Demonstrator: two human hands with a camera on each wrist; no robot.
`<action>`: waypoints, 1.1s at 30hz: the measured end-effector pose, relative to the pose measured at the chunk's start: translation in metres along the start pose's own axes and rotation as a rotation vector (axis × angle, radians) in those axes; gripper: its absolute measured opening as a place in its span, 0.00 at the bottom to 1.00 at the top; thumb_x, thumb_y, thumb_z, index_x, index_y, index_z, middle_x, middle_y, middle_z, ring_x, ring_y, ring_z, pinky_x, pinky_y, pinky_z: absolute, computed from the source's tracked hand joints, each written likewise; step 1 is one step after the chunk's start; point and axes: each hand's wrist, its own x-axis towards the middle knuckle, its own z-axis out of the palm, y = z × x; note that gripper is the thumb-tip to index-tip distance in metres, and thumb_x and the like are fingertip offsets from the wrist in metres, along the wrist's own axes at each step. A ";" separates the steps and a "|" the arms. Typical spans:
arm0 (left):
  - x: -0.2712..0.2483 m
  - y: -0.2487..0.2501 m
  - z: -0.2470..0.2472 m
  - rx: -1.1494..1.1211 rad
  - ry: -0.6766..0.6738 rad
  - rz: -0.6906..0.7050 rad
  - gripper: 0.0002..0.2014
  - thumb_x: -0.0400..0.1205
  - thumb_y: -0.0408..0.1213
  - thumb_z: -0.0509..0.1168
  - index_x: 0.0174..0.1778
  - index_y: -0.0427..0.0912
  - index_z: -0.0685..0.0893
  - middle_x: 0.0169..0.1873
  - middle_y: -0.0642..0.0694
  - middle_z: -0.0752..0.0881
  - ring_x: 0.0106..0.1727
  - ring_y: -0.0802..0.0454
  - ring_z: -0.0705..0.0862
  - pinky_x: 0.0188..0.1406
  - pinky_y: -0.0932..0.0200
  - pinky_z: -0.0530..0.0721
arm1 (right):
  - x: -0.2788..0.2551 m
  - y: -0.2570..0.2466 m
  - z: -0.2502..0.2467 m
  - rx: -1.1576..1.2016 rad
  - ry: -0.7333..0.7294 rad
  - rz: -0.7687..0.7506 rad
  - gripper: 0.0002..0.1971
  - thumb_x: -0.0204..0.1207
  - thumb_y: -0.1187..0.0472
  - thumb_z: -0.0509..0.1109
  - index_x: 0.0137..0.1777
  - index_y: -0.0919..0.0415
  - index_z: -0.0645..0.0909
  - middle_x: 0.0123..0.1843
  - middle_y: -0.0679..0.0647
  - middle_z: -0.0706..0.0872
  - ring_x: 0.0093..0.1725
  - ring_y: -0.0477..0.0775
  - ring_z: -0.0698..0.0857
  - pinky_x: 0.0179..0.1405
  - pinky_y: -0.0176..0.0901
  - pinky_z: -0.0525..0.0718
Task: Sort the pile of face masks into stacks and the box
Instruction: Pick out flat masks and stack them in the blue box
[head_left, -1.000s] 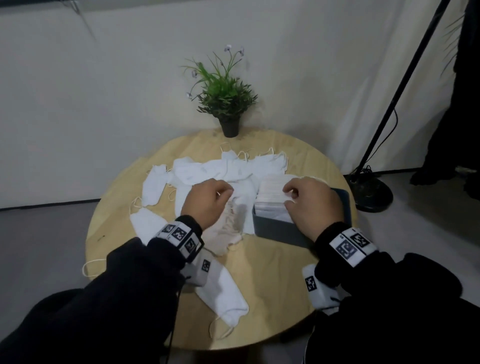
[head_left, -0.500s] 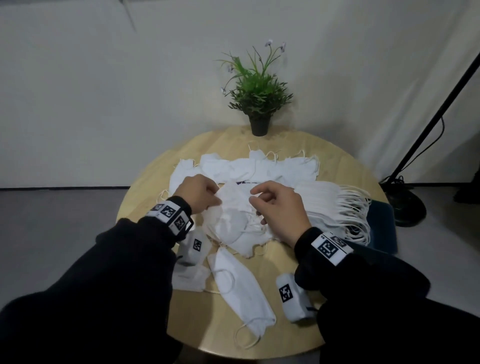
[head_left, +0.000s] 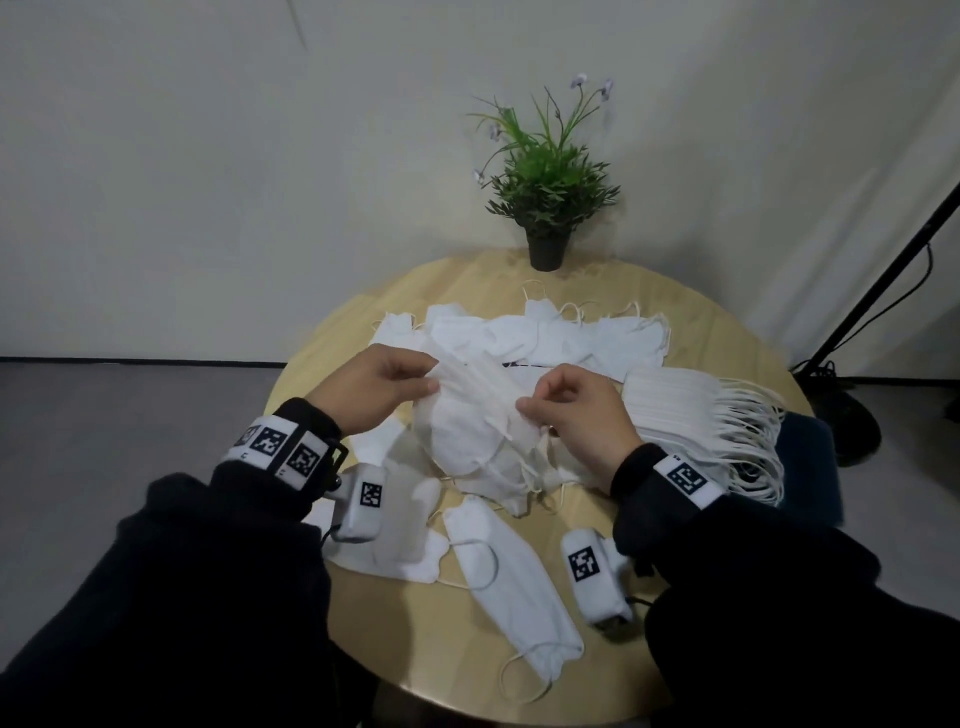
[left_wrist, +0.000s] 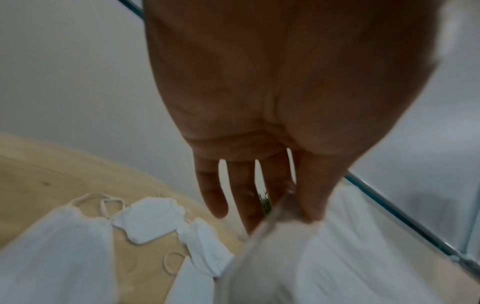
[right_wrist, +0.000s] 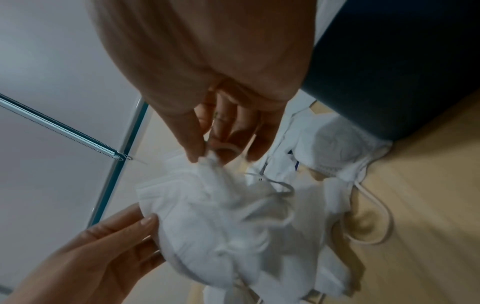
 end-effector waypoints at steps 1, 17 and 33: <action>0.001 -0.002 -0.002 0.037 0.064 -0.003 0.08 0.86 0.39 0.68 0.51 0.42 0.93 0.50 0.41 0.93 0.55 0.47 0.91 0.66 0.40 0.84 | -0.001 0.000 -0.002 0.026 -0.010 0.019 0.10 0.73 0.68 0.82 0.42 0.60 0.83 0.33 0.55 0.86 0.35 0.54 0.85 0.45 0.53 0.87; -0.002 0.020 0.022 0.204 0.214 -0.200 0.08 0.83 0.37 0.68 0.53 0.48 0.92 0.49 0.52 0.90 0.52 0.51 0.86 0.40 0.61 0.77 | -0.020 -0.020 -0.020 0.271 0.242 -0.192 0.05 0.81 0.70 0.75 0.53 0.62 0.90 0.46 0.56 0.95 0.41 0.53 0.89 0.34 0.44 0.89; 0.001 0.039 0.029 -0.381 0.501 0.027 0.08 0.84 0.32 0.70 0.49 0.47 0.94 0.44 0.52 0.94 0.48 0.51 0.92 0.51 0.50 0.88 | -0.024 -0.016 -0.015 0.283 0.028 -0.106 0.07 0.80 0.71 0.75 0.56 0.70 0.88 0.39 0.53 0.94 0.37 0.47 0.90 0.37 0.36 0.87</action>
